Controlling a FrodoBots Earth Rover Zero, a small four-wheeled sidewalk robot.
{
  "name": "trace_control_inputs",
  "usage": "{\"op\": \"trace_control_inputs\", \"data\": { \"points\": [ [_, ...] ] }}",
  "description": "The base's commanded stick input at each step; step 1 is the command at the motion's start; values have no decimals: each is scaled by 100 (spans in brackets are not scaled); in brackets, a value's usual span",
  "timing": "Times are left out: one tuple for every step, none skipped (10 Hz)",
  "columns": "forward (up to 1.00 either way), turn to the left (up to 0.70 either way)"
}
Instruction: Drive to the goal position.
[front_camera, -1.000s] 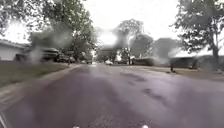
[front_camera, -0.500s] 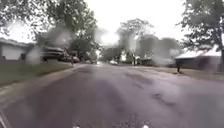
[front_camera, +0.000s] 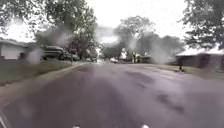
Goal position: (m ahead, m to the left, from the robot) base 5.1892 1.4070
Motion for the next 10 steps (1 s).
{"op": "trace_control_inputs", "data": {
  "points": [
    [50,-1],
    [50,-1],
    [50,-1],
    [50,-1],
    [50,-1],
    [50,-1],
    [50,17],
    [50,46],
    [50,49],
    [50,49]
  ]
}}
